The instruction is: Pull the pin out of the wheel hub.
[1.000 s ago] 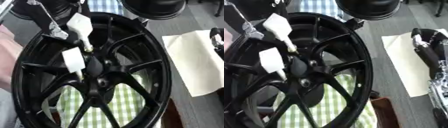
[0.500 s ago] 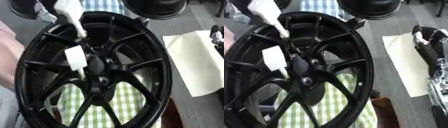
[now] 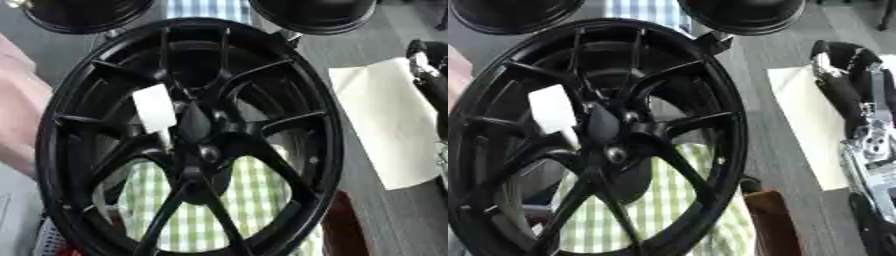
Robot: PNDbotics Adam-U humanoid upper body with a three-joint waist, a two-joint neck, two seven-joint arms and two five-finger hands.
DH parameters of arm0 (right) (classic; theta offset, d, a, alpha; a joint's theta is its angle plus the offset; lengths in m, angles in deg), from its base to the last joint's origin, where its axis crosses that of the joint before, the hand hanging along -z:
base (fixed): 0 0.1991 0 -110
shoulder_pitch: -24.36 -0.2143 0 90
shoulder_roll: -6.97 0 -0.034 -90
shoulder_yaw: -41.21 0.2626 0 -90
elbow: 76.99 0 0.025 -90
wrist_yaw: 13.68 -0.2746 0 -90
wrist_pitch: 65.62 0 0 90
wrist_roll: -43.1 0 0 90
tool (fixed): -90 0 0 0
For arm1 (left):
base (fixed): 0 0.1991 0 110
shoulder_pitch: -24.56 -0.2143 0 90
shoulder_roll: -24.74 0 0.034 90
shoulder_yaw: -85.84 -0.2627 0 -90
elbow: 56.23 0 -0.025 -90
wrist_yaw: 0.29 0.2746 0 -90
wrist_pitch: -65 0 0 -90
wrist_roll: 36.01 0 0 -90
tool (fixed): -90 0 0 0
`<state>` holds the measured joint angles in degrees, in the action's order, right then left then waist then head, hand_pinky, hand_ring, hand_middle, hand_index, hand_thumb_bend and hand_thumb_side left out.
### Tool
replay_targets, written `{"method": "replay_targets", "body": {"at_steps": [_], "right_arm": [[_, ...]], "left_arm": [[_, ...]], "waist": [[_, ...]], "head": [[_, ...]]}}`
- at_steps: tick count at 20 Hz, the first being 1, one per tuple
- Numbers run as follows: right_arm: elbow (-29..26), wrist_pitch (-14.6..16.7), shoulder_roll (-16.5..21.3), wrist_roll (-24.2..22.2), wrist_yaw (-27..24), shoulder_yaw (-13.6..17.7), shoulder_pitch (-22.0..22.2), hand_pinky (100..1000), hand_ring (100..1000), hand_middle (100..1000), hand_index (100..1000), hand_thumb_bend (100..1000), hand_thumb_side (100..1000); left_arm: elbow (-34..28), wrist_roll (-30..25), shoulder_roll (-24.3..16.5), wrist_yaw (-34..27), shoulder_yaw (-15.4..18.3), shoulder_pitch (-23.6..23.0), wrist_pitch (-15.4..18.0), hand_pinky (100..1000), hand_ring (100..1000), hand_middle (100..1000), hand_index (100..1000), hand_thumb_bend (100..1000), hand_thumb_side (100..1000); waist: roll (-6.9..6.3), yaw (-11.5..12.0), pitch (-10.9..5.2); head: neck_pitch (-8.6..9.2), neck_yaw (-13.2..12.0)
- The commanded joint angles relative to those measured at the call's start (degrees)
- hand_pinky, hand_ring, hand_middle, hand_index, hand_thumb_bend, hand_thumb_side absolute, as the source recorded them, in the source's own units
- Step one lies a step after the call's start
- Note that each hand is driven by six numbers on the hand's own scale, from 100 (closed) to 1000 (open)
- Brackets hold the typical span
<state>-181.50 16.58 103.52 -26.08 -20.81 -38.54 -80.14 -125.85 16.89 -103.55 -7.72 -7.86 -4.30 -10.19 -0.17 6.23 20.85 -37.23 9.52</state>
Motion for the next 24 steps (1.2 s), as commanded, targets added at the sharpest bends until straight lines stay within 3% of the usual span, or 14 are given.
{"method": "replay_targets", "body": {"at_steps": [1, 7, 13, 14, 15, 16, 20, 24], "right_arm": [[-0.87, 0.05, 2.01, 0.20, 0.28, 0.76, -0.14, 811, 749, 594, 691, 258, 420], [-0.96, 0.13, 1.85, 0.79, 0.30, 1.41, 0.24, 811, 749, 593, 691, 257, 419], [-1.02, 0.26, 1.44, 1.01, 0.12, 1.56, 0.27, 811, 749, 593, 691, 257, 417], [-1.01, 0.27, 1.36, 0.95, 0.10, 1.51, 0.24, 811, 749, 593, 691, 257, 417], [-0.99, 0.28, 1.28, 0.90, 0.08, 1.48, 0.21, 811, 749, 594, 691, 254, 417], [-0.97, 0.28, 1.20, 0.86, 0.05, 1.44, 0.19, 811, 749, 594, 691, 256, 418], [-0.94, 0.30, 0.95, 0.68, -0.06, 1.27, 0.03, 811, 750, 594, 691, 257, 419], [-0.92, 0.31, 0.85, 0.49, -0.14, 1.08, -0.12, 811, 750, 594, 691, 257, 419]], "left_arm": [[1.23, 3.30, -6.07, -0.43, 5.82, -2.53, -0.30, 633, 338, 150, 271, 297, 100], [5.30, 9.36, -8.80, 2.38, 11.12, -12.39, -1.26, 634, 366, 182, 302, 241, 100], [8.52, 15.69, -7.00, 3.30, 14.94, -22.67, -1.93, 629, 368, 189, 310, 186, 100], [8.55, 16.79, -6.39, 3.38, 15.41, -24.47, -2.10, 632, 379, 206, 327, 191, 100], [8.34, 17.89, -5.75, 3.48, 15.73, -26.26, -2.30, 640, 401, 247, 371, 356, 100], [8.06, 18.95, -4.99, 3.61, 15.85, -27.98, -2.63, 642, 406, 257, 381, 220, 100], [5.54, 22.79, -1.87, 4.85, 15.80, -34.74, -4.43, 721, 542, 479, 616, 325, 100], [1.96, 24.43, -0.93, 5.18, 16.75, -39.35, -5.69, 721, 542, 479, 616, 325, 100]], "waist": [[0.02, 0.37, -1.88], [0.34, 1.39, -1.93], [0.55, 1.55, -2.19], [0.56, 1.45, -2.24], [0.57, 1.32, -2.28], [0.60, 1.20, -2.29], [0.65, 0.66, -2.24], [0.60, 0.20, -2.27]], "head": [[0.24, 0.21], [0.52, 0.98], [1.00, 1.03], [1.04, 0.89], [1.06, 0.73], [1.11, 0.61], [1.22, 0.07], [1.20, -0.37]]}}
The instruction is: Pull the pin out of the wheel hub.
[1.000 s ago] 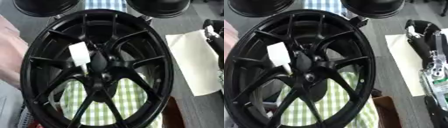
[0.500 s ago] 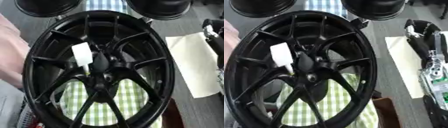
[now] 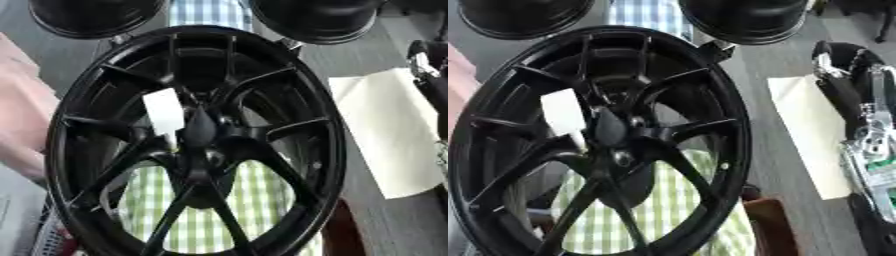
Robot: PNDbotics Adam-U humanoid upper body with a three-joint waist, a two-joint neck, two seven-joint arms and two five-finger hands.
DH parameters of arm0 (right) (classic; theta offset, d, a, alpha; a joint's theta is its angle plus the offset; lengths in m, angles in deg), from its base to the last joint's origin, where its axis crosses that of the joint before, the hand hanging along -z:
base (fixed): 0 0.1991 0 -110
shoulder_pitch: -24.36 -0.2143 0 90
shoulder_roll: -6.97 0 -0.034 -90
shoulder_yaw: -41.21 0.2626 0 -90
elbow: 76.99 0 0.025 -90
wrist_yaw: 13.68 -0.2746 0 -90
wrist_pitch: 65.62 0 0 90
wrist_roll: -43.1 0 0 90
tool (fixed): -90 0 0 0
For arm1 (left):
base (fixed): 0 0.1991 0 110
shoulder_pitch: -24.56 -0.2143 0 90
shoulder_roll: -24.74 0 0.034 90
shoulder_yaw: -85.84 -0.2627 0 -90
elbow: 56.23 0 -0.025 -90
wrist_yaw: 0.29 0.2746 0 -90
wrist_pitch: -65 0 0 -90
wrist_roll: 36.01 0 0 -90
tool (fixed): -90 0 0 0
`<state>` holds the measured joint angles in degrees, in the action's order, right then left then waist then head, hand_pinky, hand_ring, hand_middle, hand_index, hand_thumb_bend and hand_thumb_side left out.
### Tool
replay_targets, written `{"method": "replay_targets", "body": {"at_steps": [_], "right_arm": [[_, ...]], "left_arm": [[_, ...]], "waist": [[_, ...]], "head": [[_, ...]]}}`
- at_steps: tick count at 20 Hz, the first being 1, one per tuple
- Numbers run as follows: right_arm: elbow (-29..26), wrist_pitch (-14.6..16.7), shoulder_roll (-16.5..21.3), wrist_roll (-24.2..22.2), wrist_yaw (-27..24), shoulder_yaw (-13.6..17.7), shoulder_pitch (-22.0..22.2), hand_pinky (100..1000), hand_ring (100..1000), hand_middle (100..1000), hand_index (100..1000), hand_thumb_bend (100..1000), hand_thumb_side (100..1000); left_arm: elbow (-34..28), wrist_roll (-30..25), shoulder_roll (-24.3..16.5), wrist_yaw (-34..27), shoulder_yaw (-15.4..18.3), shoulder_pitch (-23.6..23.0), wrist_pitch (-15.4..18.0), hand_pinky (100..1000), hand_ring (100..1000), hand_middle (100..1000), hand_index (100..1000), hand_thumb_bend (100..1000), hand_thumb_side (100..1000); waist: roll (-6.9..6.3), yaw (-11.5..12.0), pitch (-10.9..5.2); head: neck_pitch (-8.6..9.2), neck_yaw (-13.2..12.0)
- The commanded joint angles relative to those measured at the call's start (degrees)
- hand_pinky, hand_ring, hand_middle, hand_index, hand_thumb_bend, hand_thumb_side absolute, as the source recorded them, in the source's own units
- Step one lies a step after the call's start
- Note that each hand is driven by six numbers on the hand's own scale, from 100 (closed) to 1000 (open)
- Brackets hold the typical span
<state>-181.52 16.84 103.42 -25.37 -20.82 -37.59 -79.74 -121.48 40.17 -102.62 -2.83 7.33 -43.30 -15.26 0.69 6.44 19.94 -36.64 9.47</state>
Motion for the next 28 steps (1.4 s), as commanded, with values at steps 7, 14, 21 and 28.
{"method": "replay_targets", "body": {"at_steps": [7, 14, 21, 28], "right_arm": [[-0.90, 0.06, 0.58, -0.29, -0.34, -0.04, -0.73, 812, 750, 594, 691, 256, 421], [-0.98, 0.09, 0.61, -0.30, -0.42, -0.11, -0.84, 813, 750, 595, 691, 255, 420], [-1.04, 0.08, 0.71, -0.32, -0.43, -0.11, -0.89, 813, 750, 595, 691, 255, 419], [-1.48, 0.15, 0.76, -0.53, -0.48, -0.33, -1.32, 813, 751, 596, 692, 256, 413]], "left_arm": [[-7.52, 0.00, 3.67, 0.90, 2.11, -4.73, -2.18, 798, 736, 744, 826, 549, 656], [-10.07, 0.43, 4.44, -0.03, 2.81, -5.10, -2.60, 782, 705, 704, 787, 486, 620], [-12.30, 2.83, 4.63, -1.74, 2.98, -5.13, -3.19, 773, 689, 686, 773, 459, 605], [-21.84, 8.71, 13.46, -7.57, 6.65, -2.55, -0.91, 731, 618, 615, 719, 367, 529]], "waist": [[-0.16, -0.31, -1.11], [-0.25, -0.21, -1.09], [-0.23, -0.22, -1.11], [0.09, -0.09, -1.41]], "head": [[0.72, -0.35], [0.75, -0.35], [0.71, -0.33], [-0.23, -0.66]]}}
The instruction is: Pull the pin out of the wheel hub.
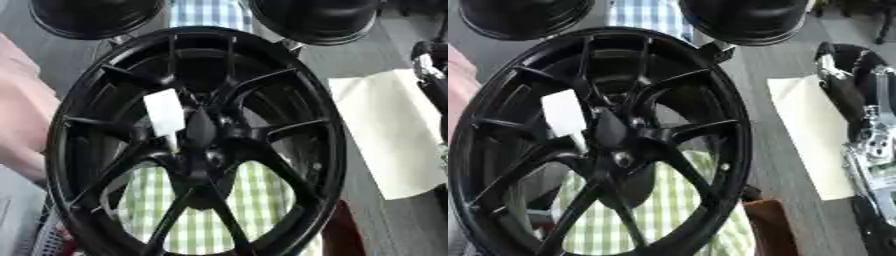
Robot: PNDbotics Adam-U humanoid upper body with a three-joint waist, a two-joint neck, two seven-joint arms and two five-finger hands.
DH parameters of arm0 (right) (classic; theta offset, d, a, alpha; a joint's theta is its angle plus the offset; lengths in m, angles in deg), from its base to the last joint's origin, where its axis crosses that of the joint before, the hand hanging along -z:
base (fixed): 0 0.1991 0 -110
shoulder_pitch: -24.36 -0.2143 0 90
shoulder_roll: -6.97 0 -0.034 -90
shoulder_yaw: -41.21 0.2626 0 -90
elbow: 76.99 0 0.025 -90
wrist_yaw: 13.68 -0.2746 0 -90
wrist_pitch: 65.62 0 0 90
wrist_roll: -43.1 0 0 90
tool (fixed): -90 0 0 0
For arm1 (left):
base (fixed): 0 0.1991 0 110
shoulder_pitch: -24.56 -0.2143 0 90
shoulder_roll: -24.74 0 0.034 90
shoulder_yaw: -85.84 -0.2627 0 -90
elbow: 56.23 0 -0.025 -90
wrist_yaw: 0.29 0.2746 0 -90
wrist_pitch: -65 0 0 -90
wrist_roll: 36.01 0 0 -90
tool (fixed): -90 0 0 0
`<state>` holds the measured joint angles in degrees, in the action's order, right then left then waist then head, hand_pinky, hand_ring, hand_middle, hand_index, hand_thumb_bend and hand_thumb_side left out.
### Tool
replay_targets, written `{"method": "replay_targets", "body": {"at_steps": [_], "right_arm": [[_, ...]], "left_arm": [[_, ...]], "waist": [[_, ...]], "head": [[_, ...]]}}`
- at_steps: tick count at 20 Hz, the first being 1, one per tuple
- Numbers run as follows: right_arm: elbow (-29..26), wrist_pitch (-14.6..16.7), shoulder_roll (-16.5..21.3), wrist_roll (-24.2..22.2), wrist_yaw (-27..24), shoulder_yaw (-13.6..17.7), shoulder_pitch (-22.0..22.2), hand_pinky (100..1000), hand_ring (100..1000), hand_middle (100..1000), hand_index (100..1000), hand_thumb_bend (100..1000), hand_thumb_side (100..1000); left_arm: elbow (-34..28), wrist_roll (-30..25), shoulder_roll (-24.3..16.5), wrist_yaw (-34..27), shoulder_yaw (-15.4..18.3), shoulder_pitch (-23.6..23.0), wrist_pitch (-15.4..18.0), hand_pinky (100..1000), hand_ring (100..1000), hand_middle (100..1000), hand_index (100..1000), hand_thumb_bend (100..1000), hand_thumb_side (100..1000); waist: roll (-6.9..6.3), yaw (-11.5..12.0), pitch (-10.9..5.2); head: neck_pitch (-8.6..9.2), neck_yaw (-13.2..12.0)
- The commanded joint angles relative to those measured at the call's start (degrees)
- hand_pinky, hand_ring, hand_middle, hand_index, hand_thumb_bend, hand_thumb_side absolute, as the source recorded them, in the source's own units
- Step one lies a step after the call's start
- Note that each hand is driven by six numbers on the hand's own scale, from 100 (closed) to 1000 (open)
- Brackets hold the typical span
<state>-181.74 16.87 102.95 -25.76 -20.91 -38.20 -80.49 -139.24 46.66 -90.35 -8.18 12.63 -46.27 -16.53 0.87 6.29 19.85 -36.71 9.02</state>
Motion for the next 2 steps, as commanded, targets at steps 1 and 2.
{"method": "replay_targets", "body": {"at_steps": [1, 2], "right_arm": [[-1.31, 0.12, 1.22, -0.16, -0.39, 0.26, -0.62, 813, 751, 596, 692, 256, 413], [-1.34, 0.12, 1.19, -0.18, -0.40, 0.24, -0.66, 813, 751, 596, 692, 256, 413]], "left_arm": [[-5.73, 3.24, 2.54, -3.24, 1.16, 0.23, 0.18, 730, 617, 614, 718, 369, 528], [-7.40, 4.27, 3.72, -4.27, 0.93, -0.01, -0.16, 730, 617, 614, 718, 371, 527]], "waist": [[-0.06, 0.06, -1.32], [-0.03, 0.04, -1.33]], "head": [[-0.14, -0.31], [-0.11, -0.43]]}}
